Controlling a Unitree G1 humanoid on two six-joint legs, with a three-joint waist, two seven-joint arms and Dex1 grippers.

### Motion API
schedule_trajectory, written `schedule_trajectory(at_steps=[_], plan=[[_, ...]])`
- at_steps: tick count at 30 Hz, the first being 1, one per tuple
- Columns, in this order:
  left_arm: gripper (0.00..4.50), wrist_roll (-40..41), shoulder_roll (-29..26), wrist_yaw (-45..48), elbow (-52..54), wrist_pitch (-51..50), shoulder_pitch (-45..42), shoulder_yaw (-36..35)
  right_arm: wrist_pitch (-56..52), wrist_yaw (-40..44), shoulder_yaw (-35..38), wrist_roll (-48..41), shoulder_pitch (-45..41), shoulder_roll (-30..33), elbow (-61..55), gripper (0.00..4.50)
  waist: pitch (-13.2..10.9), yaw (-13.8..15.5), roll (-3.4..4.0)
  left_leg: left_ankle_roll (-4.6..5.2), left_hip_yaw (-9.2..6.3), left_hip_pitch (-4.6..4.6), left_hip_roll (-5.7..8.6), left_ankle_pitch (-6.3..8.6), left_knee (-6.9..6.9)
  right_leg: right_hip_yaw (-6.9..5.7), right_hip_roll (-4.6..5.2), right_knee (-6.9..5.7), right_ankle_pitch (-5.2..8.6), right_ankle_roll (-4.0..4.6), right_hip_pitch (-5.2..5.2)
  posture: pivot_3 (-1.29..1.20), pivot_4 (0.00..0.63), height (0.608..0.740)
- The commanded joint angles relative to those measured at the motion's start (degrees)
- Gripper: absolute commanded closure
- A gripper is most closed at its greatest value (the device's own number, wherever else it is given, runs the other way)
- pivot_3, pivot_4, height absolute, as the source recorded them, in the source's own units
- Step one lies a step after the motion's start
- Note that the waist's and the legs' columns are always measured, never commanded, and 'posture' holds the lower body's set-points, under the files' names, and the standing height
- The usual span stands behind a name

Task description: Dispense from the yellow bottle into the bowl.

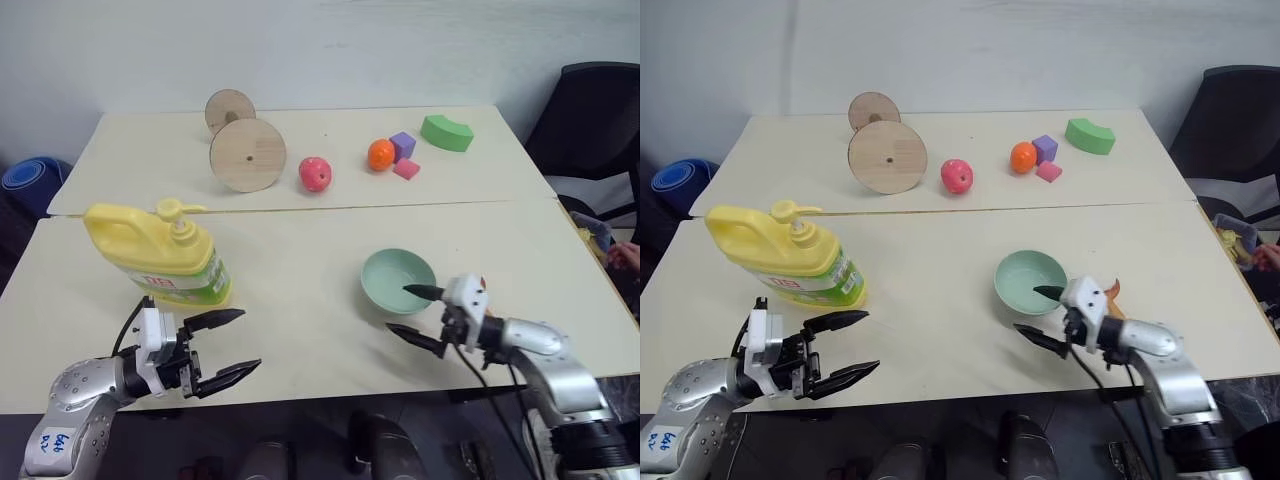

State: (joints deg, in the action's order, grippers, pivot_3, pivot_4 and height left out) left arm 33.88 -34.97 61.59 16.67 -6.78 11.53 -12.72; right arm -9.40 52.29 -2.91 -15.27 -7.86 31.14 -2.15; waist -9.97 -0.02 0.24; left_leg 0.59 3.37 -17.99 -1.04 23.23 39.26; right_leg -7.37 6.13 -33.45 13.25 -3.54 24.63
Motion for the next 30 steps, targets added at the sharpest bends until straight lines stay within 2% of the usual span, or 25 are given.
schedule_trajectory(at_steps=[1,4,13,14,19,20,22,23,25,27,30], plan=[[0.00,1.24,0.14,-0.35,1.89,0.38,-0.18,-0.93,2.81,-4.65,-2.39,4.72,-3.02,-2.76,2.94,0.20,0.00,-0.05,0.00,0.00,0.00,0.00,0.01,0.00,0.00,0.00,0.00,-0.02,0.00,0.00,0.05,0.00,0.150,0.740],[0.00,2.63,-0.35,-0.19,4.23,-0.84,1.00,-1.41,3.11,-5.31,-3.60,5.90,-4.78,-4.07,4.78,1.01,0.00,-0.07,0.00,0.00,0.00,0.00,0.03,-0.01,0.00,-0.02,-0.01,-0.05,0.00,0.00,0.07,0.00,0.150,0.740],[0.00,3.91,0.15,-4.08,10.04,-1.37,2.45,-4.89,2.82,-4.88,-5.71,7.65,-8.19,-4.71,5.94,4.35,0.02,-0.33,-0.04,0.03,-0.05,-0.01,0.02,-0.01,0.00,-0.04,-0.03,-0.04,0.00,-0.01,0.03,0.00,0.150,0.740],[0.00,4.95,0.86,-6.07,11.33,-2.07,2.52,-5.83,2.96,-4.21,-5.83,7.38,-8.56,-4.60,5.73,4.49,0.05,-0.40,-0.09,0.03,0.00,-0.03,0.01,-0.01,0.00,0.00,-0.05,-0.04,0.00,-0.01,-0.01,0.00,0.150,0.740],[0.00,15.64,3.14,-16.42,18.50,-8.03,5.02,-12.71,0.59,2.25,-8.29,5.39,-12.47,-3.45,1.40,4.49,0.04,-0.33,-0.09,0.02,-0.07,-0.01,-0.04,-0.01,0.01,-0.03,-0.06,-0.04,0.00,0.00,0.09,0.00,0.150,0.740],[0.19,25.33,2.18,-22.16,20.20,-9.37,4.20,-17.48,-2.37,4.93,-10.10,4.47,-16.34,-3.58,-0.93,4.50,0.01,-0.40,-0.10,0.02,-0.05,-0.02,-0.04,-0.01,0.01,0.00,-0.06,-0.04,0.00,0.00,0.10,0.00,0.150,0.740],[0.65,39.42,-0.88,-30.50,21.44,-10.58,1.81,-25.97,-7.96,7.88,-12.82,3.03,-23.95,-5.10,-3.69,4.50,-0.07,-0.78,-0.19,-0.02,-0.09,0.00,-0.08,-0.04,0.07,0.00,-0.04,-0.07,-0.03,0.05,0.15,0.00,0.150,0.740],[0.93,42.25,-2.77,-32.69,21.11,-11.33,0.37,-28.61,-11.23,8.62,-13.91,2.53,-26.90,-5.60,-4.30,4.50,-0.09,-0.98,-0.18,-0.05,-0.13,-0.06,-0.13,-0.05,0.20,-0.01,-0.05,-0.10,-0.05,0.09,0.25,0.00,0.150,0.740],[1.58,42.08,-6.02,-34.58,18.30,-11.78,-3.19,-31.58,-16.84,9.76,-16.03,2.24,-31.77,-6.48,-4.29,4.50,-0.06,-0.97,-0.09,-0.18,-0.31,-0.17,-0.13,-0.10,0.36,-0.10,-0.03,-0.18,0.01,0.23,0.41,0.00,0.150,0.740],[2.28,42.13,-9.23,-35.88,14.91,-12.63,-7.24,-32.97,-17.75,11.23,-18.54,3.47,-36.21,-7.29,-3.38,4.50,0.01,-0.40,0.01,-0.22,-0.46,-0.15,-0.11,-0.09,0.33,-0.26,-0.05,-0.33,0.04,0.28,0.31,0.00,0.150,0.740],[3.25,34.27,-15.05,-33.09,8.41,-13.29,-12.58,-30.07,-20.98,11.10,-20.53,3.71,-43.53,-10.90,-1.28,4.50,0.01,-0.05,-0.06,-0.21,-0.57,-0.25,0.02,-0.09,0.36,-0.38,-0.40,-0.29,0.04,0.28,0.27,0.00,0.150,0.740]])
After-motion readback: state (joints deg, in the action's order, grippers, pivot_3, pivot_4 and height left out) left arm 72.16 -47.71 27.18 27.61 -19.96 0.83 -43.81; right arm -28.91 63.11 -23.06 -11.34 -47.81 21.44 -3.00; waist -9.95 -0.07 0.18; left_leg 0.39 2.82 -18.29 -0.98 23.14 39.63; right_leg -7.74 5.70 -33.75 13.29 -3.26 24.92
